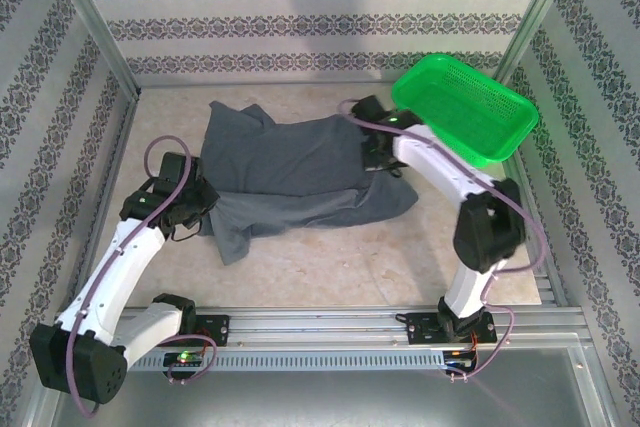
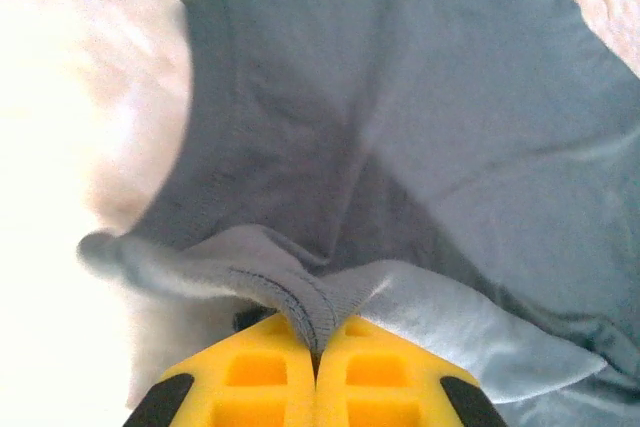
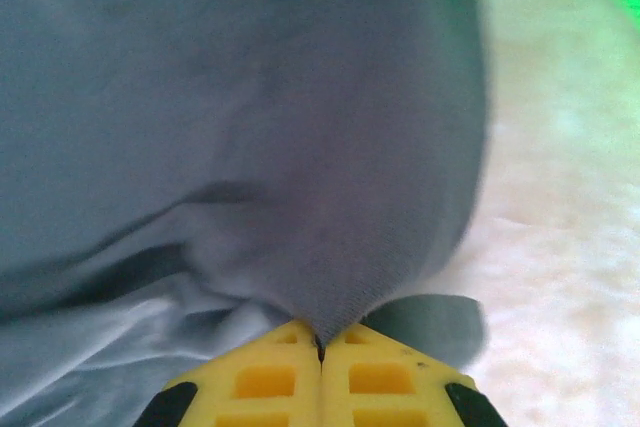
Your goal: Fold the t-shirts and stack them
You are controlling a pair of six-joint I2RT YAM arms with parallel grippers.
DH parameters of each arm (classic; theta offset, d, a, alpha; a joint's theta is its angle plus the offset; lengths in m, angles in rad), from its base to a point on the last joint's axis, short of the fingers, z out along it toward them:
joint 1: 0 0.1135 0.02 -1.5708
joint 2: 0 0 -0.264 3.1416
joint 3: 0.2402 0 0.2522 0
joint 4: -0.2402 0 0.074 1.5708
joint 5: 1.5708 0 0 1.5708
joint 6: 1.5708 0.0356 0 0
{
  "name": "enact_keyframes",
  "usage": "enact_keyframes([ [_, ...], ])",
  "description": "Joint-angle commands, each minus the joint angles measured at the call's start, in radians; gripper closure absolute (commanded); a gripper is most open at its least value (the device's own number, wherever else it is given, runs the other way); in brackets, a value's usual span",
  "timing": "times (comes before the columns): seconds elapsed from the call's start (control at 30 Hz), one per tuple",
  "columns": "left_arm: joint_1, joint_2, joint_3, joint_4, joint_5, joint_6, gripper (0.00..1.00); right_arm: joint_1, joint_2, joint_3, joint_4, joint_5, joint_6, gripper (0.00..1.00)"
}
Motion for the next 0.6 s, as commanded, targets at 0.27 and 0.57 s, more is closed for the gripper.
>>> enact_keyframes([
  [0.27,0.011,-0.030,0.116,-0.185,-0.216,0.064,1.00,0.163,0.207,0.174,0.023,-0.375,0.096,0.44],
  [0.57,0.011,-0.007,0.142,-0.205,-0.271,0.090,1.00,-0.014,-0.158,-0.386,0.227,-0.405,0.283,0.43],
])
